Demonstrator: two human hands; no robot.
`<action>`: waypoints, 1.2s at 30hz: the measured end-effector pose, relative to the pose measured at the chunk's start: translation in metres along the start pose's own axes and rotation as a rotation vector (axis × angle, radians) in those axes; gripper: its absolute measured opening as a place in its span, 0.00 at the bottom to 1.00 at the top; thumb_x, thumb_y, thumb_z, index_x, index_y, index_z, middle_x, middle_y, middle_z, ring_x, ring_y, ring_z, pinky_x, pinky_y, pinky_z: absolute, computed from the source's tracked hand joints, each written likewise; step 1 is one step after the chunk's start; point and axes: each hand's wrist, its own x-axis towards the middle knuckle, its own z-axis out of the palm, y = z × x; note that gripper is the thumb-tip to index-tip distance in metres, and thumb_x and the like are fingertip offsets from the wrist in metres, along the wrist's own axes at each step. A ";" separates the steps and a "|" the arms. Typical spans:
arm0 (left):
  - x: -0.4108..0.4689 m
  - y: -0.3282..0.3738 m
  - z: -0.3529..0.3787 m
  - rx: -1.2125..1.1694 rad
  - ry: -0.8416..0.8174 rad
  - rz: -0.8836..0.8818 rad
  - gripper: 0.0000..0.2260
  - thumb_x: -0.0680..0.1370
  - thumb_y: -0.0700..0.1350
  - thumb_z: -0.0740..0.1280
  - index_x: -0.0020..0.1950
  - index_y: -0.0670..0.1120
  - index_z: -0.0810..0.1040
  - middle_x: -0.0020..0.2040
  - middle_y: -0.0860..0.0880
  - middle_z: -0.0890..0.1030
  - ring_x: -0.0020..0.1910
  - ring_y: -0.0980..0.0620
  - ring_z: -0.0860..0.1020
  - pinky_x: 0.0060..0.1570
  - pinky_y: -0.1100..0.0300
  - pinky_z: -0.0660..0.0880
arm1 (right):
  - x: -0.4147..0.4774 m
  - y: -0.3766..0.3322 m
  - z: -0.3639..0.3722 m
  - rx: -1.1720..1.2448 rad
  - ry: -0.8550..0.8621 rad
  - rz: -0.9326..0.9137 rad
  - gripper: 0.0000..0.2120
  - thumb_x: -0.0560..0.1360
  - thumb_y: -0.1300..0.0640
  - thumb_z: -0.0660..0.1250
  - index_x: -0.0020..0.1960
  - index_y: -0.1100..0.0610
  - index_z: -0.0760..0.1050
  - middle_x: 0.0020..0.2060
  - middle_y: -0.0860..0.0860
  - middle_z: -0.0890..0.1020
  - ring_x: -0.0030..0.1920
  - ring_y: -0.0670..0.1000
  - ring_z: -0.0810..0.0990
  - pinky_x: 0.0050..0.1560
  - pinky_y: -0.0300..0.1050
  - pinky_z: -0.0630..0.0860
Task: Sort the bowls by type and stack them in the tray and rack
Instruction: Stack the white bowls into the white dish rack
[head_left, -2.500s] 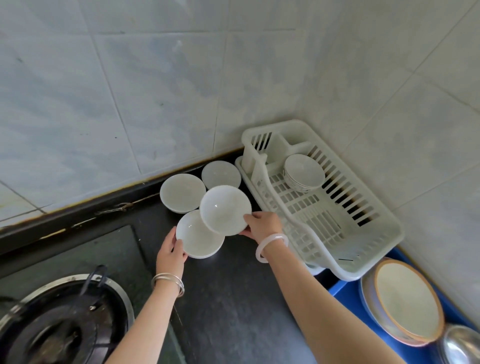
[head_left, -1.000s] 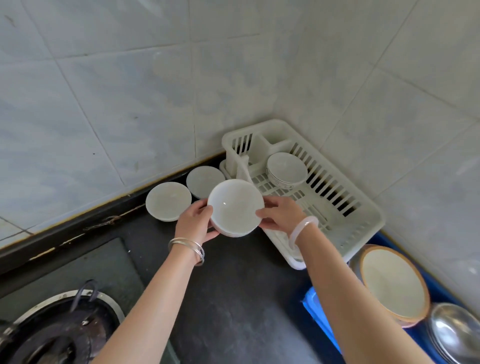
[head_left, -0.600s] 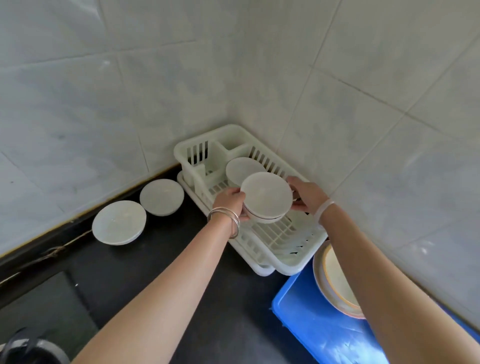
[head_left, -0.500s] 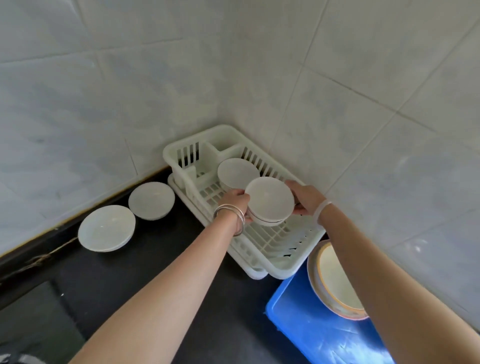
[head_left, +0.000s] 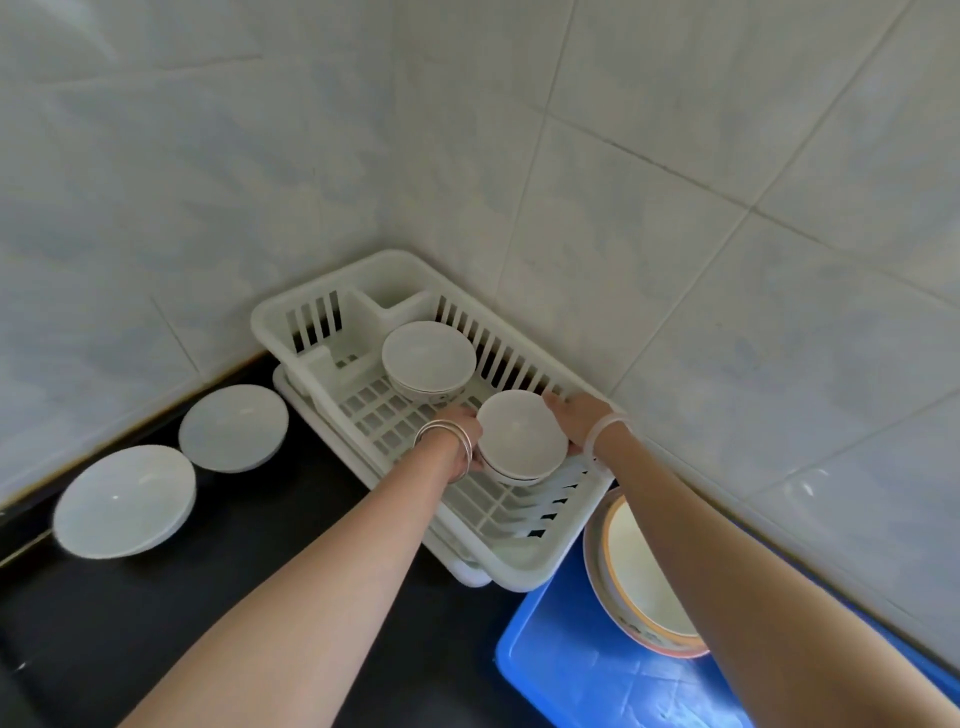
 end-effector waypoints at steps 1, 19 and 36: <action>0.001 -0.001 0.000 -0.006 0.002 -0.011 0.16 0.78 0.31 0.55 0.64 0.38 0.71 0.62 0.37 0.73 0.54 0.35 0.76 0.52 0.39 0.76 | 0.000 0.000 0.000 -0.030 0.004 -0.003 0.27 0.79 0.41 0.52 0.61 0.62 0.73 0.52 0.61 0.81 0.52 0.61 0.80 0.58 0.57 0.76; 0.008 -0.008 -0.003 0.074 -0.057 0.059 0.19 0.77 0.30 0.59 0.67 0.39 0.70 0.64 0.35 0.74 0.60 0.38 0.75 0.53 0.50 0.77 | -0.008 0.007 0.003 -0.365 0.188 -0.149 0.15 0.80 0.50 0.52 0.41 0.56 0.70 0.34 0.52 0.74 0.40 0.55 0.73 0.43 0.46 0.69; -0.065 -0.018 -0.075 0.324 0.175 0.473 0.16 0.78 0.44 0.60 0.66 0.48 0.74 0.64 0.49 0.77 0.60 0.51 0.76 0.55 0.60 0.70 | -0.105 -0.046 0.035 -0.105 0.103 -0.356 0.17 0.80 0.51 0.52 0.58 0.57 0.75 0.50 0.56 0.82 0.46 0.55 0.77 0.46 0.46 0.71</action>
